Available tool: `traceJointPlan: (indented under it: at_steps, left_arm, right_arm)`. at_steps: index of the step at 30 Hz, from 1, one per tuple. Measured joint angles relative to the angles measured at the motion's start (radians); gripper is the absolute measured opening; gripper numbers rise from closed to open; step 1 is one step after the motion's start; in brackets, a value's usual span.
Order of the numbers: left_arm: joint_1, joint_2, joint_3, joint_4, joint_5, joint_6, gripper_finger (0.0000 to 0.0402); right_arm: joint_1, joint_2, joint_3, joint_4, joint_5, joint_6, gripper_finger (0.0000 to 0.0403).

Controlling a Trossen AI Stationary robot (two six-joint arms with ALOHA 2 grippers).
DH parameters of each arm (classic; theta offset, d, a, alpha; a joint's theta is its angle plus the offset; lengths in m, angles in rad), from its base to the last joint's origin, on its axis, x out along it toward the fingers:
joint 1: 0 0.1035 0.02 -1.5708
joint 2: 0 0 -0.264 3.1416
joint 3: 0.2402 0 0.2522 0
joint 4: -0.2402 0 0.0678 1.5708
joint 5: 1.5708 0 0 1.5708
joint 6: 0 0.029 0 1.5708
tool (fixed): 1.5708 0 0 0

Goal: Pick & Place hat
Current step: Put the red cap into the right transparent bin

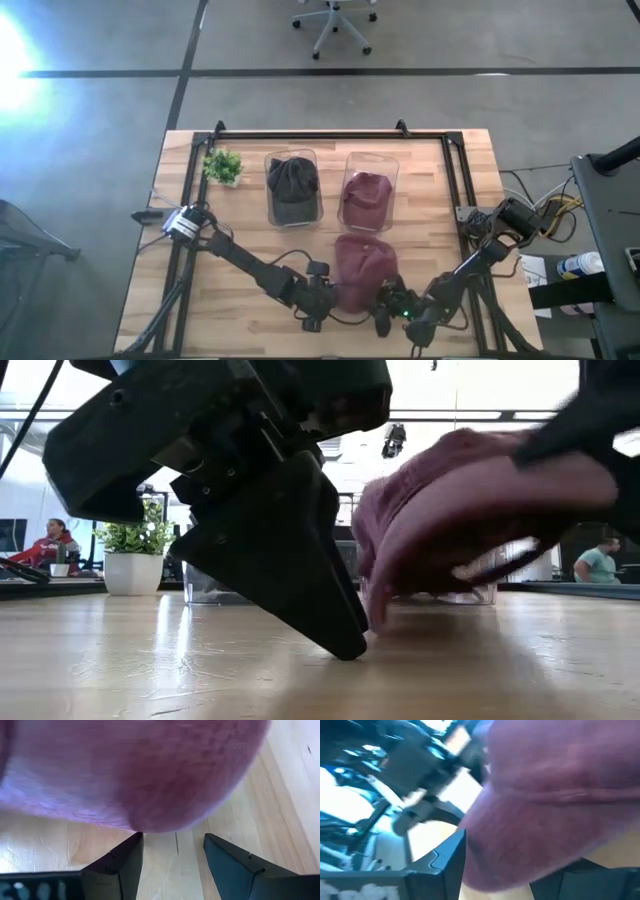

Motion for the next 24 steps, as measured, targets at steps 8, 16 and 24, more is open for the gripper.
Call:
traceJointPlan:
  at_steps: [8,16,24]
  left_arm:
    - [0.0,0.0,0.001,-0.002,-0.001,-0.003,0.0206]
    - [-0.012,-0.008,0.006,-0.019,-0.026,-0.056,0.0206]
    - [-0.058,-0.116,0.005,-0.139,-0.16,-0.164,0.0206]
  right_arm:
    - [-0.021,-0.003,0.0,0.017,0.009,0.054,0.0154]
    - [-0.023,0.002,-0.013,-0.046,0.111,0.275,0.0059]
    - [-0.005,-0.004,-0.002,-0.039,0.118,0.23,0.0014]
